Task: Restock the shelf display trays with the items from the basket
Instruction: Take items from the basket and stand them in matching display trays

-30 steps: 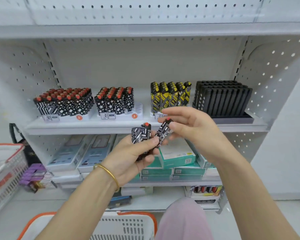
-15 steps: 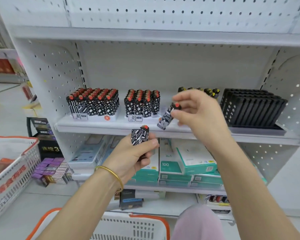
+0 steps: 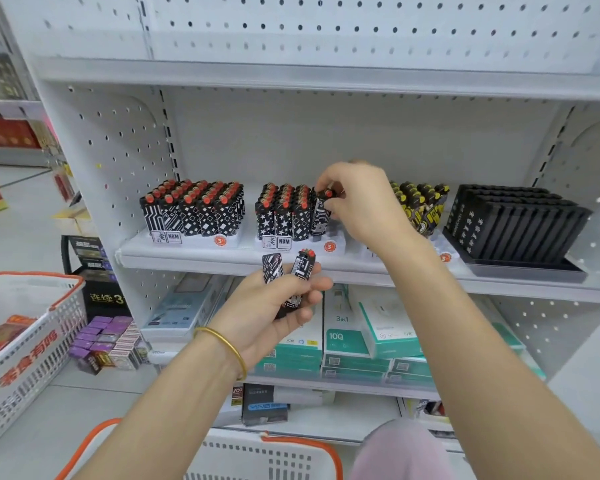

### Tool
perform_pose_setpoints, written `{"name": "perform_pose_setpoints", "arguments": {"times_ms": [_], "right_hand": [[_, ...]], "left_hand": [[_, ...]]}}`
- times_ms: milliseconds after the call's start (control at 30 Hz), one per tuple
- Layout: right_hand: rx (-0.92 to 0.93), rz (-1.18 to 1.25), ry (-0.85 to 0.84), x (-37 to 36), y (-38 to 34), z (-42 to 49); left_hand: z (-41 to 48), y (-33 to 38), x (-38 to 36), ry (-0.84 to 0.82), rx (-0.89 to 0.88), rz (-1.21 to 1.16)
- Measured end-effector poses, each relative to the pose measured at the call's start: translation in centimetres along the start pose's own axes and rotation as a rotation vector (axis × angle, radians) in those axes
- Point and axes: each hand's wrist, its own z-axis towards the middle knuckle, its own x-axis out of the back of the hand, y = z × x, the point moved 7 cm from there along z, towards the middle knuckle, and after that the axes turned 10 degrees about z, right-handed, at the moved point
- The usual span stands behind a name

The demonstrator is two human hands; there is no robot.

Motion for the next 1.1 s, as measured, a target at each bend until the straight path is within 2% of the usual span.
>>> {"name": "perform_pose_setpoints", "arguments": {"times_ms": [267, 400, 700, 867, 1100], "right_hand": [[0.001, 0.038, -0.026, 0.3, -1.1, -0.1], [-0.074, 0.04, -0.066, 0.2, -0.8, 0.2], [-0.071, 0.172, 0.051, -0.6, -0.3, -0.2], [-0.095, 0.17, 0.047, -0.5, 0.6, -0.4], [-0.026, 0.132, 0.072, -1.4, -0.1, -0.7]], "left_hand": [[0.2, -0.2, 0.0, 0.001, 0.013, 0.011], [0.2, -0.2, 0.0, 0.001, 0.014, 0.018], [0.0, -0.3, -0.2, -0.006, 0.02, 0.005], [0.0, -0.3, -0.1, -0.018, 0.02, -0.001], [-0.4, -0.1, -0.4, -0.051, 0.024, -0.033]]}}
